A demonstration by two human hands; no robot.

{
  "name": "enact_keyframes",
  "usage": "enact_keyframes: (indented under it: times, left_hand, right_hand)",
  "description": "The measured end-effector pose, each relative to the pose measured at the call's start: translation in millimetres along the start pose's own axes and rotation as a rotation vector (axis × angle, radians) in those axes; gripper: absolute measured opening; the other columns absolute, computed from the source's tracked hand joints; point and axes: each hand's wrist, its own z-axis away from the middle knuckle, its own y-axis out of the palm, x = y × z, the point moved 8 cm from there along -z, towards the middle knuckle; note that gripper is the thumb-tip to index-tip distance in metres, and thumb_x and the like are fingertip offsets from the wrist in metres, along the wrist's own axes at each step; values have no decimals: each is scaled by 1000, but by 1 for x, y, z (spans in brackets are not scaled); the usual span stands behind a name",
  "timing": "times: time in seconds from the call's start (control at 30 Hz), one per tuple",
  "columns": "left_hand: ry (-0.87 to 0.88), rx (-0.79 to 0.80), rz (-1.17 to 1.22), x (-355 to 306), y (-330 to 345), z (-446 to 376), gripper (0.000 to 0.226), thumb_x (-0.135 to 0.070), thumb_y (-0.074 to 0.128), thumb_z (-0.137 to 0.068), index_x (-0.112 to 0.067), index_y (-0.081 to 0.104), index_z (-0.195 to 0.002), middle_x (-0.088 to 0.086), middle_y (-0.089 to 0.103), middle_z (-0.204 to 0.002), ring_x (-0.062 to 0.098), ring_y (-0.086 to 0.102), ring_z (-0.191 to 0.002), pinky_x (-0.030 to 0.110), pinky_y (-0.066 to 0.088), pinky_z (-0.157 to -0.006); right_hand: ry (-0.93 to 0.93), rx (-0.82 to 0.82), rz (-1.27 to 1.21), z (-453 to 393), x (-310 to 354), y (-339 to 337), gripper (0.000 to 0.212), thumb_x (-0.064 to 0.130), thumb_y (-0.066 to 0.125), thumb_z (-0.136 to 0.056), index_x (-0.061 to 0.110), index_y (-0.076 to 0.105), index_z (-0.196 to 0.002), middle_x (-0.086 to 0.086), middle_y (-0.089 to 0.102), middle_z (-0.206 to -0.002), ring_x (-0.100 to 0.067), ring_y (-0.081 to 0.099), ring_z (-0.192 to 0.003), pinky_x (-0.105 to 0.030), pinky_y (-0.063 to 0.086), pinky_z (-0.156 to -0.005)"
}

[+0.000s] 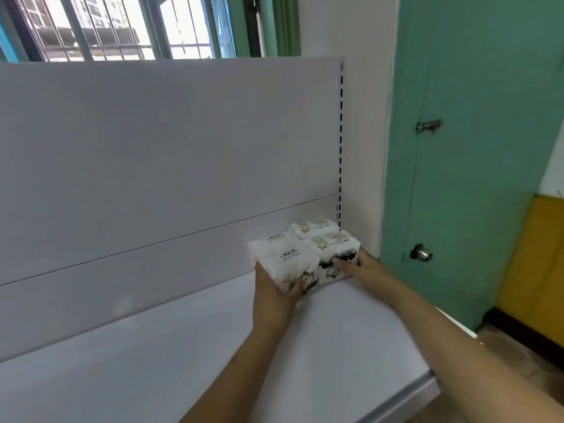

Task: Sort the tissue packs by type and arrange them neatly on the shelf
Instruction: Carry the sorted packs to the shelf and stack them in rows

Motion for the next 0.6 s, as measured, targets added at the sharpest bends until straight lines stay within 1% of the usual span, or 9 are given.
enact_keyframes:
  times: [0.07, 0.13, 0.27, 0.37, 0.43, 0.47, 0.5, 0.53, 0.6]
  left_hand:
    - [3, 30, -31, -1, -3, 1, 75, -33, 84, -75, -28, 42, -137, -16, 56, -133, 4, 55, -118, 18, 44, -88]
    - [-54, 55, -66, 3, -7, 0, 72, -38, 85, -72, -33, 43, -130, -17, 57, -130, 5, 57, -115, 21, 45, -87]
    - [-117, 176, -100, 1, -12, -2, 79, -49, 87, -66, -40, 43, -132, -21, 59, -129, 4, 59, -117, 32, 52, -98]
    - [-81, 346, -130, -14, -14, 1, 73, -23, 89, -70, -41, 45, -125, -17, 58, -128, 7, 57, -120, 19, 52, -93]
    - [-159, 353, -202, -15, -27, 7, 102, -38, 89, -59, -29, 30, -142, -1, 48, -141, 22, 47, -134, 35, 48, -105]
    - [-212, 327, -283, -17, -37, 11, 125, -51, 87, -54, -23, 15, -152, 7, 36, -151, 29, 36, -141, 44, 40, -112]
    - [-231, 304, -376, -21, -45, 17, 134, -58, 84, -57, -20, 2, -156, 13, 21, -158, 33, 23, -146, 49, 31, -117]
    - [-194, 288, -455, -31, -50, 23, 131, -58, 80, -66, -19, -5, -157, 13, 9, -161, 34, 13, -149, 50, 24, -120]
    - [12, 216, -554, -66, -54, 35, 110, -47, 72, -83, -18, -3, -158, 11, 3, -161, 31, 8, -149, 48, 22, -119]
  right_hand:
    - [-31, -8, 19, 2, 5, -1, 66, 41, 66, -89, 30, 35, -146, 18, 53, -129, -4, 47, -120, -15, 31, -95]
    - [-51, -18, 72, 1, 7, -3, 65, 42, 64, -91, 29, 33, -147, 18, 52, -127, -4, 45, -119, -14, 29, -92]
    - [-25, 28, 118, 5, 10, 1, 66, 46, 59, -93, 31, 28, -149, 19, 49, -127, -5, 42, -122, -16, 29, -93]
    - [-14, -1, 174, 16, 19, 0, 63, 47, 60, -93, 33, 31, -147, 19, 51, -128, -5, 45, -121, -13, 32, -90]
    - [-20, -52, 222, 19, 22, -4, 71, 67, 65, -79, 43, 36, -140, 19, 55, -133, -12, 50, -127, -25, 36, -104]
    - [-19, -72, 241, 17, 18, -8, 80, 78, 64, -69, 47, 36, -137, 17, 54, -137, -17, 50, -129, -36, 36, -110]
    - [-9, -81, 263, 18, 17, -11, 92, 84, 62, -64, 45, 32, -141, 11, 50, -144, -22, 45, -133, -45, 33, -113]
    - [10, -92, 315, 18, 12, -17, 100, 82, 62, -67, 38, 23, -148, 5, 40, -153, -26, 37, -140, -49, 27, -116]
    - [78, -149, 409, 27, 7, -32, 96, 67, 57, -84, 25, 9, -156, -4, 20, -162, -27, 18, -148, -47, 18, -120]
